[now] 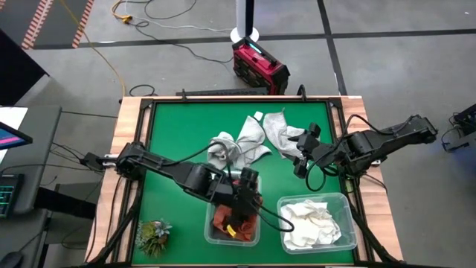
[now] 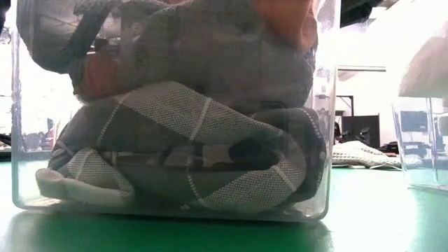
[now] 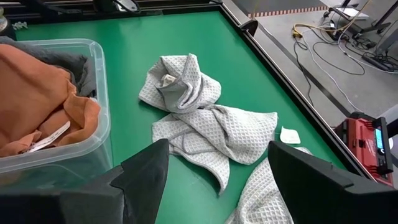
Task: Sort towels by color in basket
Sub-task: Put the orange towel into the left transparent bin
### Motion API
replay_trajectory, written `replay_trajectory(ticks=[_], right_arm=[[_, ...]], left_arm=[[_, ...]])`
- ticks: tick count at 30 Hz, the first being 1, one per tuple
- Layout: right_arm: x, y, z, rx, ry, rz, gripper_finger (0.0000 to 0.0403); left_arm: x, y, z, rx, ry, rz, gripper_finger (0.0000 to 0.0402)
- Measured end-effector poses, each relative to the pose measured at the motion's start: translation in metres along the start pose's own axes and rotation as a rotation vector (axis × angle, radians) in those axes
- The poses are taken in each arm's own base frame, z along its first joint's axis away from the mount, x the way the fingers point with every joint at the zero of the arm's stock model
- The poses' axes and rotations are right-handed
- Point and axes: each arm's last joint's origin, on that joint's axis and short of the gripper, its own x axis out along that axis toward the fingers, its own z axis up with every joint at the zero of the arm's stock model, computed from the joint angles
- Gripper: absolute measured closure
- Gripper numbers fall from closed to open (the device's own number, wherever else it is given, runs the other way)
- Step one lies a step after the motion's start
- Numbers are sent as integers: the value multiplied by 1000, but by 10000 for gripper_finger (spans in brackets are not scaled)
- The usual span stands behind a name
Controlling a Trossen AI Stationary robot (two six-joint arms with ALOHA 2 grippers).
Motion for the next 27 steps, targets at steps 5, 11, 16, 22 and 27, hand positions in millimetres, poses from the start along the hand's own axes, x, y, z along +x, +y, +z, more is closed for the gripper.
replay_trajectory(ticks=[5, 11, 16, 22, 27], right_arm=[[0, 0, -1, -1, 11, -3, 97], [0, -1, -2, -4, 14, -5, 97], [0, -1, -2, -1, 14, -4, 97], [0, 0, -1, 4, 7, -2, 97], [0, 0, -1, 4, 7, -2, 97]], left_arm=[[25, -6, -10, -40, -6, -11, 169], [54, -18, -38, -79, 101, -42, 169], [73, -29, -69, -105, 237, -90, 169], [101, -35, -114, -173, 335, -90, 169], [114, -32, -133, -233, 338, -78, 169]])
